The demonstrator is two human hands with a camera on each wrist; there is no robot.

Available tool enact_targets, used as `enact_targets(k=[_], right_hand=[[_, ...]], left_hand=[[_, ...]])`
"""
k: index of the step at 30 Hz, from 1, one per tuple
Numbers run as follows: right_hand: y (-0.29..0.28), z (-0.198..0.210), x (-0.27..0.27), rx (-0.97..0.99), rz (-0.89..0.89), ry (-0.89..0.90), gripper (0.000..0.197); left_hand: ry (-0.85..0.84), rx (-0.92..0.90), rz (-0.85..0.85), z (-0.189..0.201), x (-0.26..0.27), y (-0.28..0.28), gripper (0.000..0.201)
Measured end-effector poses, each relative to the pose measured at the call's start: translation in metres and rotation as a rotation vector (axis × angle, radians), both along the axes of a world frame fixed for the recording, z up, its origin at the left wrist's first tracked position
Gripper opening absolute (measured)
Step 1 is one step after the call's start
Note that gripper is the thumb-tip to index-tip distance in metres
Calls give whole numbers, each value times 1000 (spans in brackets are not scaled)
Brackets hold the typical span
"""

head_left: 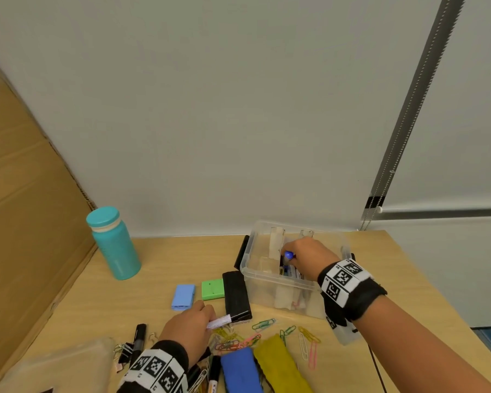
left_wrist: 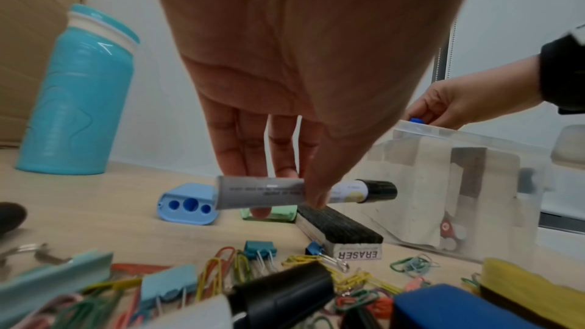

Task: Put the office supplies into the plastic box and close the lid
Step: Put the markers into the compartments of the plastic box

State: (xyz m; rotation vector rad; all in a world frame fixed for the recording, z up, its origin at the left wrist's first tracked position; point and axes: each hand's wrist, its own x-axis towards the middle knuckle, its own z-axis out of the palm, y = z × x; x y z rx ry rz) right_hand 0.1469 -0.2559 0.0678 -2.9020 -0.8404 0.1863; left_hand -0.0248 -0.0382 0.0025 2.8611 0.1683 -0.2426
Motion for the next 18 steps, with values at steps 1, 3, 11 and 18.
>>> enact_targets(k=[1, 3, 11, 18], right_hand=[[2, 1, 1, -29, 2, 7, 20], [6, 5, 1, -103, 4, 25, 22], [21, 15, 0, -265, -44, 165, 32], [-20, 1, -7, 160, -165, -93, 36]], left_hand=[[-1, 0, 0, 0, 0, 0, 20], [-4, -3, -2, 1, -1, -1, 20], [-3, -22, -11, 6, -4, -5, 16], [-5, -33, -23, 16, -11, -2, 9]])
